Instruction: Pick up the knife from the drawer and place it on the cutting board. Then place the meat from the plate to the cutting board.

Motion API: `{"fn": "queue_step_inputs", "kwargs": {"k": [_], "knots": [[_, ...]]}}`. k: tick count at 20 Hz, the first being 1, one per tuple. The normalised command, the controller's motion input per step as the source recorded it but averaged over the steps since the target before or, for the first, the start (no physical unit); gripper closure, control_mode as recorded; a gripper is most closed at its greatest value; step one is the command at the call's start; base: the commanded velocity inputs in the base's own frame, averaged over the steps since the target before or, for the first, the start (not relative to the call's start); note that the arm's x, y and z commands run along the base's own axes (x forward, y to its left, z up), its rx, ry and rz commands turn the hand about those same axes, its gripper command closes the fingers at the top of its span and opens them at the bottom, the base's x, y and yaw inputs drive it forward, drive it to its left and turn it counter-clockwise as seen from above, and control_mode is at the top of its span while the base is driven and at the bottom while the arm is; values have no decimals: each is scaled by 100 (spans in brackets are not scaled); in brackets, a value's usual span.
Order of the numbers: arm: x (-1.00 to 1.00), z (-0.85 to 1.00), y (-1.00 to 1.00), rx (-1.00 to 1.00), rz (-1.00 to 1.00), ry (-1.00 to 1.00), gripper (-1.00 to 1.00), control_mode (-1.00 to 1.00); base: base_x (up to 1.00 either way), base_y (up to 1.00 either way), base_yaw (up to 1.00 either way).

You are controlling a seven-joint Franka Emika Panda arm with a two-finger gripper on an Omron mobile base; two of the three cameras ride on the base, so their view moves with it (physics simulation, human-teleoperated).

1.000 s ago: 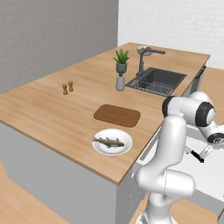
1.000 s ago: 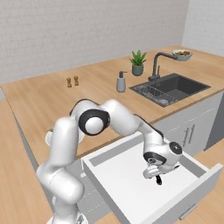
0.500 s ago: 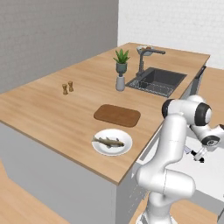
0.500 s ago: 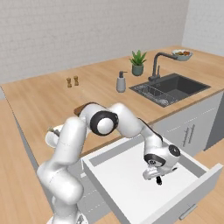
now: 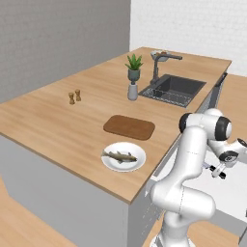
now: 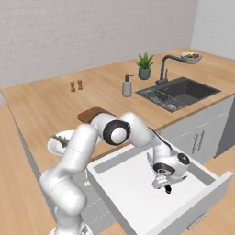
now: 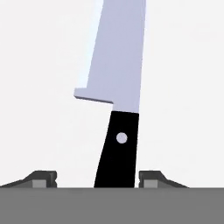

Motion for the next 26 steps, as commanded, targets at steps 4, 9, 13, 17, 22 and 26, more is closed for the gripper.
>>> {"fn": "queue_step_inputs", "kwargs": {"k": [4,9,13,17,22,26], "knots": [[6,-47,-6,0,0,0,-100,-100,0,0,0],[0,-90,0,0,0,-2,100,-100,0,0,0],[-4,-75,6,0,0,-25,100,-100,0,0,0],[-36,77,0,5,0,-1,100,-100,0,0,0],[-11,100,0,2,0,10,100,-100,0,0,0],[0,100,12,0,0,11,100,-100,0,0,0]]}}
